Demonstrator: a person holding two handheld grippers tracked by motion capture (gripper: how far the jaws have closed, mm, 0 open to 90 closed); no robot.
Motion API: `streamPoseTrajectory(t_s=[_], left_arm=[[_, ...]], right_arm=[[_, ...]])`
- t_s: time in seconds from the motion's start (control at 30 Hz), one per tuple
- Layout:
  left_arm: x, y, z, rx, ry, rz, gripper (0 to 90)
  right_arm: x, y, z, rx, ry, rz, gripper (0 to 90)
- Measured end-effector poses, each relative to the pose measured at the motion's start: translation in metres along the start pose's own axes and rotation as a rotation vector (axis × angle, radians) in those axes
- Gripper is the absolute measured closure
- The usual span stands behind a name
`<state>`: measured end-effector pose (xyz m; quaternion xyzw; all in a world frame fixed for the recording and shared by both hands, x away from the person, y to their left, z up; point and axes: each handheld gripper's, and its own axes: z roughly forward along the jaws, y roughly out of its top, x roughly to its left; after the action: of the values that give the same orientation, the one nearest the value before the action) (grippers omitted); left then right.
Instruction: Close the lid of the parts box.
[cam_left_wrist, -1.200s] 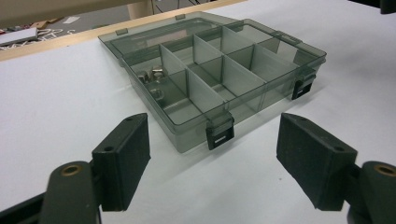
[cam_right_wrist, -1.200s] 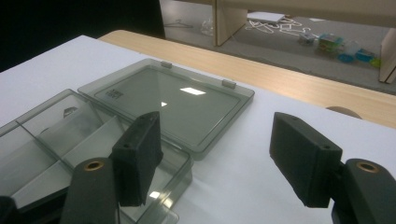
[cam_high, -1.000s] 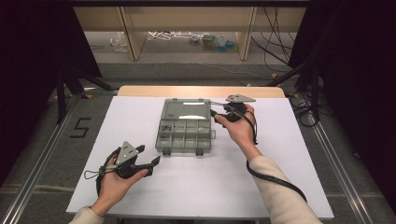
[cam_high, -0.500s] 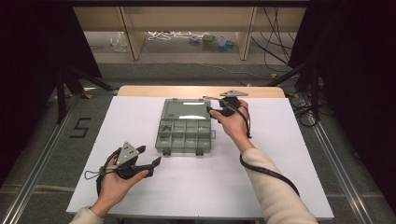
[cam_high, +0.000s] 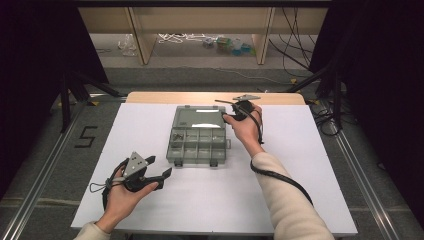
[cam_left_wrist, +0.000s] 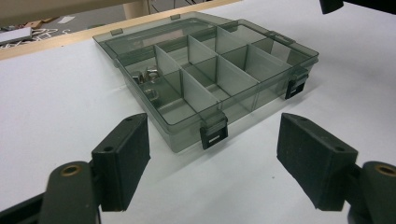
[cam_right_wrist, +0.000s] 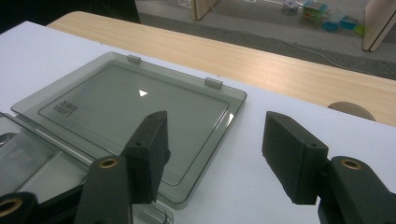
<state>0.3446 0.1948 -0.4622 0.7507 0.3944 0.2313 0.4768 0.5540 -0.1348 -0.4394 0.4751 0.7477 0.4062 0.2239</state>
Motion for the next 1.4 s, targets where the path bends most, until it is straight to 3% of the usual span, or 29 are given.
streamPoseTrajectory(t_s=[0.03, 0.07, 0.2, 0.43, 0.47, 0.63, 0.7, 0.87, 1.0, 1.03, 1.1, 1.17, 1.2, 1.23, 1.27, 1.4], left_arm=[[-0.001, 0.0, 0.0, 0.002, -0.001, -0.01, 25.4], [0.0, 0.0, 0.0, 0.001, -0.001, -0.01, 25.4], [0.001, -0.001, 0.0, 0.0, 0.001, -0.015, 25.4], [0.001, -0.001, 0.001, 0.007, -0.001, -0.001, 25.4], [0.001, -0.001, 0.001, 0.006, -0.009, 0.001, 25.4], [-0.001, -0.002, 0.002, 0.011, -0.007, -0.013, 25.4], [-0.001, -0.002, 0.002, 0.013, -0.011, -0.01, 25.5], [-0.001, -0.002, 0.002, 0.012, -0.012, -0.01, 25.6], [-0.001, -0.001, 0.001, 0.008, -0.014, -0.002, 25.6], [-0.001, -0.002, 0.002, 0.007, -0.014, -0.001, 25.6], [-0.001, -0.003, 0.002, 0.013, -0.014, -0.011, 25.6], [-0.001, -0.003, 0.002, 0.015, -0.013, -0.003, 25.6], [-0.001, -0.003, 0.002, 0.015, -0.013, -0.004, 25.6], [-0.001, -0.002, 0.002, 0.014, -0.013, -0.009, 25.6], [-0.001, -0.002, 0.002, 0.013, -0.014, -0.009, 25.7], [-0.001, -0.003, 0.002, 0.011, -0.013, -0.006, 26.0]], right_arm=[[0.003, 0.001, 0.0, 0.029, -0.002, 0.042, 43.2], [0.0, 0.001, 0.003, 0.024, -0.004, 0.006, 43.6], [-0.002, 0.0, 0.009, 0.089, -0.002, 0.034, 49.1], [-0.002, -0.005, 0.023, 0.13, 0.003, 0.025, 56.1], [0.0, -0.005, 0.024, 0.136, 0.005, 0.045, 56.9], [-0.001, -0.007, 0.032, 0.157, 0.001, 0.025, 61.7], [0.0, -0.007, 0.033, 0.179, 0.0, 0.06, 62.7], [-0.001, -0.009, 0.039, 0.172, 0.013, 0.053, 64.5], [-0.003, -0.008, 0.04, 0.198, 0.012, 0.056, 65.7], [-0.004, -0.009, 0.041, 0.195, 0.004, 0.036, 66.2], [-0.002, -0.009, 0.041, 0.202, 0.002, 0.065, 67.1], [-0.004, -0.01, 0.042, 0.209, -0.004, 0.04, 68.6], [-0.002, -0.009, 0.041, 0.214, 0.004, 0.085, 68.9], [-0.002, -0.009, 0.041, 0.215, 0.016, 0.095, 70.0], [-0.003, -0.008, 0.042, 0.211, 0.008, 0.069, 71.3], [0.0, -0.007, 0.043, 0.221, 0.006, 0.084, 76.0]])
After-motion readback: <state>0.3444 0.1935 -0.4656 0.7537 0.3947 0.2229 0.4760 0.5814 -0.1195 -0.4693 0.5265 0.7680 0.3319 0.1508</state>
